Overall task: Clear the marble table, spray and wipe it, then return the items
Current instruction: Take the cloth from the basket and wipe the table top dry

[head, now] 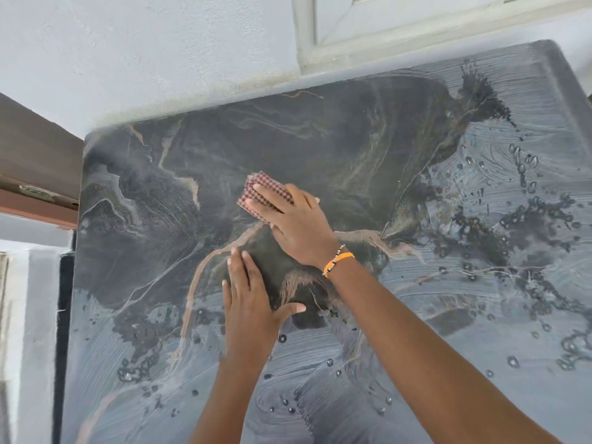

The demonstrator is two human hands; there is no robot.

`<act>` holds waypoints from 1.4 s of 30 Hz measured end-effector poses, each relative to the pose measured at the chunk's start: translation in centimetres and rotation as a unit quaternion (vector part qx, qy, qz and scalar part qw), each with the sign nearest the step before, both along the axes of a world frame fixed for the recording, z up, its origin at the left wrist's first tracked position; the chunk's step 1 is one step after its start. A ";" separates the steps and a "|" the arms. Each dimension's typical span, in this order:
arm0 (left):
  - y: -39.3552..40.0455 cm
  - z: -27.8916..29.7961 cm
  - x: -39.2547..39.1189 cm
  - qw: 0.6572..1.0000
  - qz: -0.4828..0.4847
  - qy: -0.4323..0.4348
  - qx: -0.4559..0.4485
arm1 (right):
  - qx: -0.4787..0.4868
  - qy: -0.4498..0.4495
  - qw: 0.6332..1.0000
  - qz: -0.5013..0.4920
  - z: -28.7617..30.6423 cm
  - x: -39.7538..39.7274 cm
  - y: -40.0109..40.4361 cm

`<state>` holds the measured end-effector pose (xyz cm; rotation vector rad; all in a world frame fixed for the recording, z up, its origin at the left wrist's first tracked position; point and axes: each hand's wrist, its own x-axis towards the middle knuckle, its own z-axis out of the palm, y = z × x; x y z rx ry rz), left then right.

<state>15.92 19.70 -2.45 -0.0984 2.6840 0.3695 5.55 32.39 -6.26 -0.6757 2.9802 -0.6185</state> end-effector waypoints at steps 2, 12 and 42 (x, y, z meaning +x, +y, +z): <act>0.6 0.0 0.2 1.000 -0.010 -0.021 -0.009 | 0.003 0.015 0.998 -0.067 0.1 0.4 4.0; 0.9 -0.5 0.8 1.000 -0.025 -0.009 -0.005 | -0.039 -0.031 0.929 -0.367 2.0 4.1 15.6; 2.3 0.8 0.1 0.995 -0.090 -0.046 0.027 | -0.114 -0.028 0.931 -0.345 2.8 2.5 7.7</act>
